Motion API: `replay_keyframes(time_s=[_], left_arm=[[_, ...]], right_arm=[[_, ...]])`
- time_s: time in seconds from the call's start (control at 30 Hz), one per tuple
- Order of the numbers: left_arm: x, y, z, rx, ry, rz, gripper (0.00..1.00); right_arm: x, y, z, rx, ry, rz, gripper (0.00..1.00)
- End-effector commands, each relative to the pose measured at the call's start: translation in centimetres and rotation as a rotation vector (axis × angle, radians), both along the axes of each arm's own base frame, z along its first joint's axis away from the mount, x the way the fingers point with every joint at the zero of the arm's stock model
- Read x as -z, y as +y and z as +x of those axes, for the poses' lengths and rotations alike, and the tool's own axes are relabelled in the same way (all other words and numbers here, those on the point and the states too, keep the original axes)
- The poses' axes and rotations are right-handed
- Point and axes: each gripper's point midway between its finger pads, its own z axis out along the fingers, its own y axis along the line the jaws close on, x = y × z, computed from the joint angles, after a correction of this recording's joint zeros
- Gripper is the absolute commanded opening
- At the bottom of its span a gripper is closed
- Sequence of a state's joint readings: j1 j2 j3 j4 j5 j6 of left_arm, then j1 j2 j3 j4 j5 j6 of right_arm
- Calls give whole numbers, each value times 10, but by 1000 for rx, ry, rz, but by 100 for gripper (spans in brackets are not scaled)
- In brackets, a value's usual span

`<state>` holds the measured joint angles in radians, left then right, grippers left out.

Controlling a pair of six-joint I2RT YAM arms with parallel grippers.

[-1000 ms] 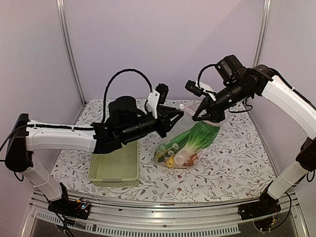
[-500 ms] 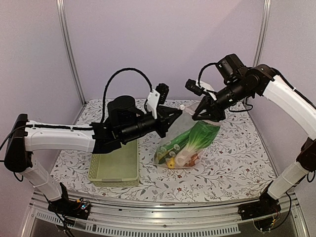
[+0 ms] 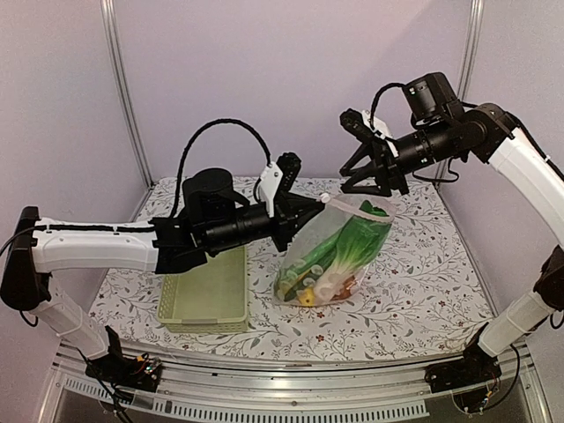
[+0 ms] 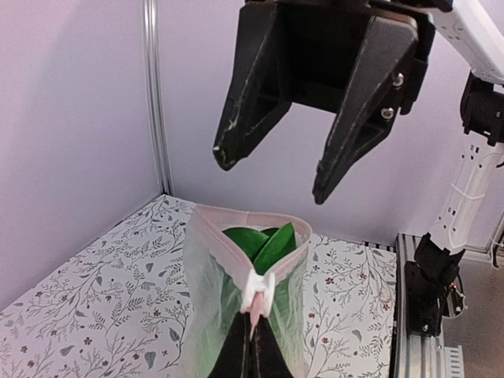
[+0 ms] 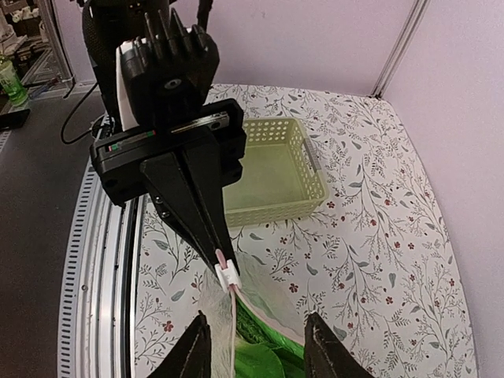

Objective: Place the food in the zip-top bag and seal the zipper
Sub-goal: Pick up the zipper from the zipper food storage bag.

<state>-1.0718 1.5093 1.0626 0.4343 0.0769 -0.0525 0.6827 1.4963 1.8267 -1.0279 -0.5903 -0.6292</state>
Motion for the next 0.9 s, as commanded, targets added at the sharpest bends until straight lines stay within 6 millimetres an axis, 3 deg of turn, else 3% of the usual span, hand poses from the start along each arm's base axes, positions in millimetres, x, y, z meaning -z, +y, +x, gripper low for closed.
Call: replay_keyframes(time_s=[0.0, 0.3, 0.4, 0.63, 0.87], left_arm=[[-14, 2, -16, 66, -28, -25, 0], [-14, 2, -22, 89, -23, -27, 0], [-14, 3, -22, 86, -24, -27, 0], [-14, 4, -22, 84, -27, -29, 0], [-12, 5, -20, 75, -31, -24, 0]], right_arm=[[2, 14, -13, -97, 21, 16, 41], [16, 26, -21, -158, 28, -18, 43], [20, 29, -22, -168, 36, -27, 36], [33, 31, -27, -196, 63, -62, 31], [37, 33, -28, -204, 67, -73, 12]])
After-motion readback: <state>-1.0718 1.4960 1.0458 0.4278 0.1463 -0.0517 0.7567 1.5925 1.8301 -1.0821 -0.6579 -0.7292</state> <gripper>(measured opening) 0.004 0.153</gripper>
